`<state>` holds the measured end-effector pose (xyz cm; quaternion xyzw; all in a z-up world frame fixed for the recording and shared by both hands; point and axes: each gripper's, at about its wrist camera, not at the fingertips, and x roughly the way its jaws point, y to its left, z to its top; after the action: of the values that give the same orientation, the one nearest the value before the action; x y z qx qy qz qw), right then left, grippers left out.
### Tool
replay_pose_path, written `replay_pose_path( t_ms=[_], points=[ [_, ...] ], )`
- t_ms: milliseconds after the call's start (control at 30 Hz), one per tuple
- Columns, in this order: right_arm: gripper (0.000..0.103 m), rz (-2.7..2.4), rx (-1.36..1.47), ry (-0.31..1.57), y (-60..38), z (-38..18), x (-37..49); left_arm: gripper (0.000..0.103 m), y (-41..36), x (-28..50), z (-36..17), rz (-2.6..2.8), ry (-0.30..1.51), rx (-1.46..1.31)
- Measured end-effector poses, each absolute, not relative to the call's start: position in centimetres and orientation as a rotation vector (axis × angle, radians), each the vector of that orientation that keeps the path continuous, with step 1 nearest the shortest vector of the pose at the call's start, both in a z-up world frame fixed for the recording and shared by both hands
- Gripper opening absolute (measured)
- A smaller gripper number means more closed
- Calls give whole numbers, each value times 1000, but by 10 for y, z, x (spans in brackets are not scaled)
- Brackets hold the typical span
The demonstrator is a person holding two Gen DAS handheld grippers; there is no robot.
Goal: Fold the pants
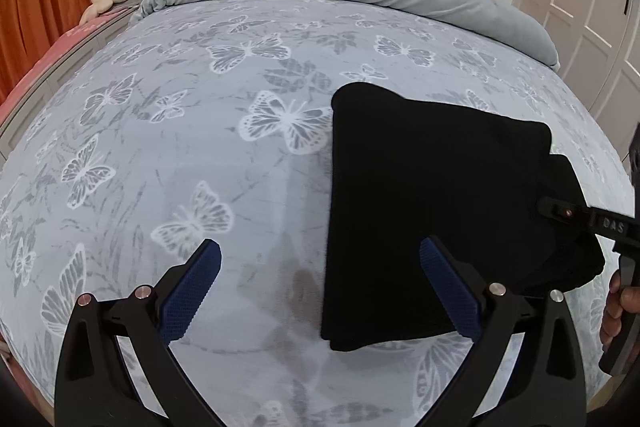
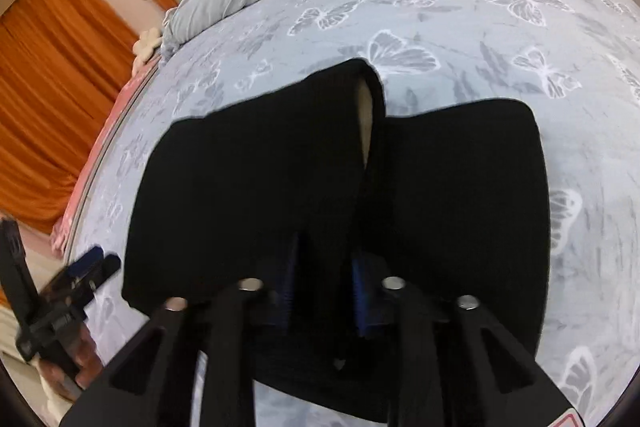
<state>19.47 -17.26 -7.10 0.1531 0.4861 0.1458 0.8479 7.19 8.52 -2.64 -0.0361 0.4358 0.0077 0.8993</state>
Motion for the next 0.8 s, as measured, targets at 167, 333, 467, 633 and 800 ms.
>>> replay_pose_path(
  t_ms=[167, 333, 467, 633, 800],
  points=[
    [10, 375, 304, 873, -182, -3, 165, 98, 86, 70, -23, 0, 894, -79],
    [13, 149, 232, 1004, -223, -50, 159, 98, 82, 71, -24, -23, 898, -88],
    [16, 146, 269, 989, -233, -50, 158, 98, 74, 72, -29, -36, 916, -75],
    [16, 110, 139, 771, -219, 1, 131, 98, 70, 73, -29, -57, 923, -132],
    [12, 214, 80, 855, -181, -27, 169, 98, 58, 73, -33, -44, 923, -94]
  ],
)
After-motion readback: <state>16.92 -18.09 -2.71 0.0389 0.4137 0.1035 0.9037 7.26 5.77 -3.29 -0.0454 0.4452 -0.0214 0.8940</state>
